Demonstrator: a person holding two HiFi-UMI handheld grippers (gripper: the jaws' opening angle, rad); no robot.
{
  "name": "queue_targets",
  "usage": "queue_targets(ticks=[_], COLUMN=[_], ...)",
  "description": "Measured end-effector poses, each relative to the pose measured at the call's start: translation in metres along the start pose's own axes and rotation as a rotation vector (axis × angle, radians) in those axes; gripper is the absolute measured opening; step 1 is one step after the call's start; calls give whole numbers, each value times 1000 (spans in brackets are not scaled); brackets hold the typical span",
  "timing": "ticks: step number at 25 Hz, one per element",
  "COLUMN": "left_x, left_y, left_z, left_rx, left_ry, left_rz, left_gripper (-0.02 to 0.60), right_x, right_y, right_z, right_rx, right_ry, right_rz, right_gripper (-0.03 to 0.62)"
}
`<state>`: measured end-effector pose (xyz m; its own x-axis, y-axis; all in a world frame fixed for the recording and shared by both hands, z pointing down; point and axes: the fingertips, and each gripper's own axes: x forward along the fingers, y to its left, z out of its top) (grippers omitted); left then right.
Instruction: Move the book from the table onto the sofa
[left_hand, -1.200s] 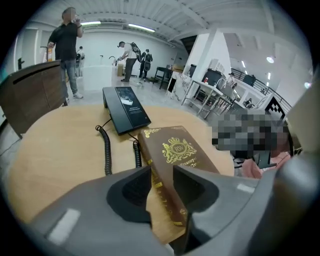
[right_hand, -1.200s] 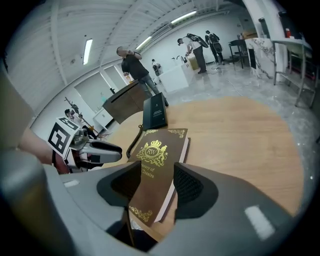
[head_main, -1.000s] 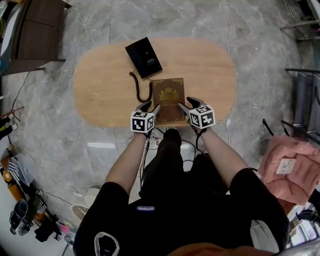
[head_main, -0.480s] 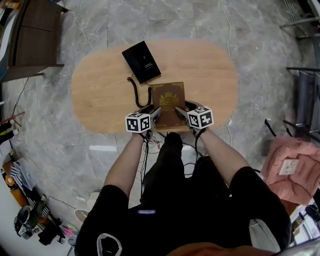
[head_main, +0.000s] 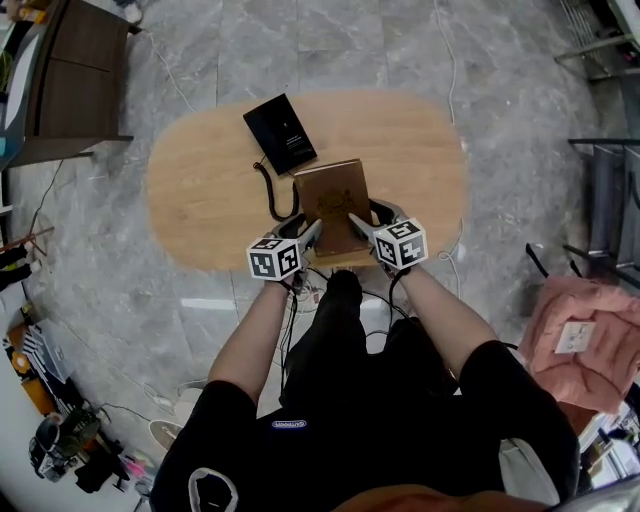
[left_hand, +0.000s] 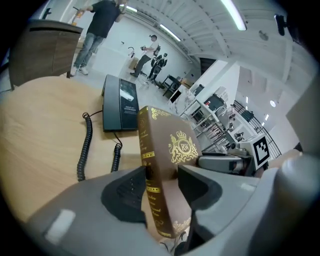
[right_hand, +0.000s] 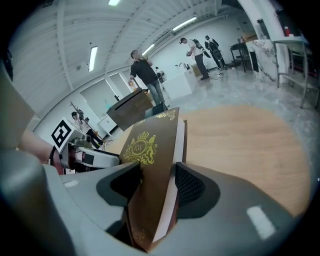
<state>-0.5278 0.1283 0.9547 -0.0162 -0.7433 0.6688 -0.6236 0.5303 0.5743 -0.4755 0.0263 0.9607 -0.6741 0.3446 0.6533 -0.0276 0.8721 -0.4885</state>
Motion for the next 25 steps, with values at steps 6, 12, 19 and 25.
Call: queue_targets(ticks=[6,12,19,25], left_x=[-30,-75,-127,-163], left_y=[-34,-88,-171,-252], left_z=[38,82,133,182], left_rx=[34,82,169,262], left_ry=[-74,-156,-249,-343], left_rz=[0,-13,-42,-93], left_gripper=[201,201,201,201], right_x=[-36,-93,-183,-267], right_y=[18,45,76,90], right_z=[44,96,154,211], right_rx=[-38,-105,-173,-239], right_ry=[-71,-147,-249,-373], right_rz=[6,7,-21,-55], right_gripper=[244,245,245,245])
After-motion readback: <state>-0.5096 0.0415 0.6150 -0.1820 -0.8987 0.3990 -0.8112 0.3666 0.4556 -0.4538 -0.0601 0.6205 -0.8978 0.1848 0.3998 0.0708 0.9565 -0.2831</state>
